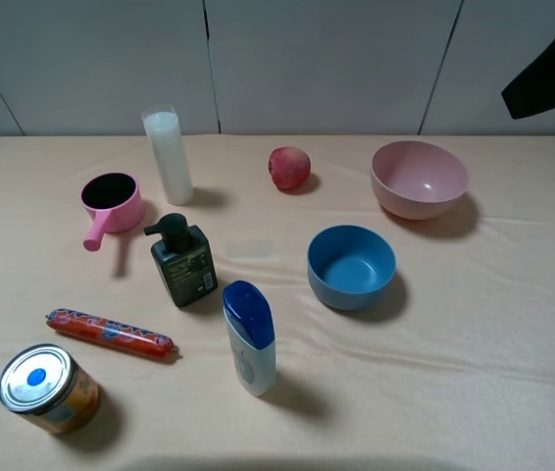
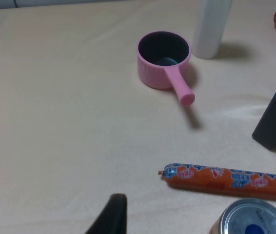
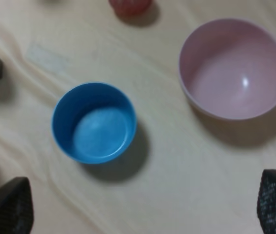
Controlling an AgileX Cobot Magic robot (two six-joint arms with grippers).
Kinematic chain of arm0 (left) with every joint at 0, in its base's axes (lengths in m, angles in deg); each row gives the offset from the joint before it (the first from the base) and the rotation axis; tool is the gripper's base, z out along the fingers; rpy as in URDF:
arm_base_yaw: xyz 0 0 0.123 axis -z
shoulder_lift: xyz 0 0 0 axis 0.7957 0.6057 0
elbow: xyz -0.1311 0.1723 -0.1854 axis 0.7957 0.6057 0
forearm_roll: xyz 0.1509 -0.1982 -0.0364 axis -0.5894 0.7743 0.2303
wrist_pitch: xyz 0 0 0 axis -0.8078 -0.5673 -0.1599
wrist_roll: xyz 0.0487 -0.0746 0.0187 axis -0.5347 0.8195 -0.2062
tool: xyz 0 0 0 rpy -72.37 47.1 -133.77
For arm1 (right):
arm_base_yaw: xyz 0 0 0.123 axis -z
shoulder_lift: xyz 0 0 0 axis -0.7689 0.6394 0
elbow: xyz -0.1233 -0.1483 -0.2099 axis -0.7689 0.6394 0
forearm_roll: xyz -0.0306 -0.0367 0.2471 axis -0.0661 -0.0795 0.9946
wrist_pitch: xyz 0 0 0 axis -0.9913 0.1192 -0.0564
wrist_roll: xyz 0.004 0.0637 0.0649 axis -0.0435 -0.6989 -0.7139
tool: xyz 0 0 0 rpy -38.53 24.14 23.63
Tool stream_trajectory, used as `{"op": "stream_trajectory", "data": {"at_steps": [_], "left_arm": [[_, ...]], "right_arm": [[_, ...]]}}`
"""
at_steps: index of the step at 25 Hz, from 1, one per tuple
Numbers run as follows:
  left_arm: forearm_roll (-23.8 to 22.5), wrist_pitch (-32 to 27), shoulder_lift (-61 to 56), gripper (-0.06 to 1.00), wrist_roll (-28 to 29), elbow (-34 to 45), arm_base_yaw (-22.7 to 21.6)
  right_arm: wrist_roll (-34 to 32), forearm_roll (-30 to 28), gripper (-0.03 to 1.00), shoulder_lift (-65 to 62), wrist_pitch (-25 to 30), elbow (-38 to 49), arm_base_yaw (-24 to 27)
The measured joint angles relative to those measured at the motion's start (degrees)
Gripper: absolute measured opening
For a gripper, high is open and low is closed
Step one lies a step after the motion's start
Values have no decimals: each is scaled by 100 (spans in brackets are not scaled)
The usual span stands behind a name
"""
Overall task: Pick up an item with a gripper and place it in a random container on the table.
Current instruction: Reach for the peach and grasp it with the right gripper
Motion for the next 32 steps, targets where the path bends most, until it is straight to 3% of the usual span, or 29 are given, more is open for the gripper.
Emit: {"op": "stream_trajectory", "data": {"at_steps": [8,15,23,32], "left_arm": [[0,0,0,99,0,0,0],[0,0,0,99,0,0,0],[0,0,0,99,0,0,0],[0,0,0,99,0,0,0]], "right_arm": [[-350,24,69,1172,488,-911,0],[-679,24,69,1928,599,-1624,0],[-1193,-680,69,2898,604,-2688,-628],[-1407,-632,69,4150,614,-3740,-797]]}}
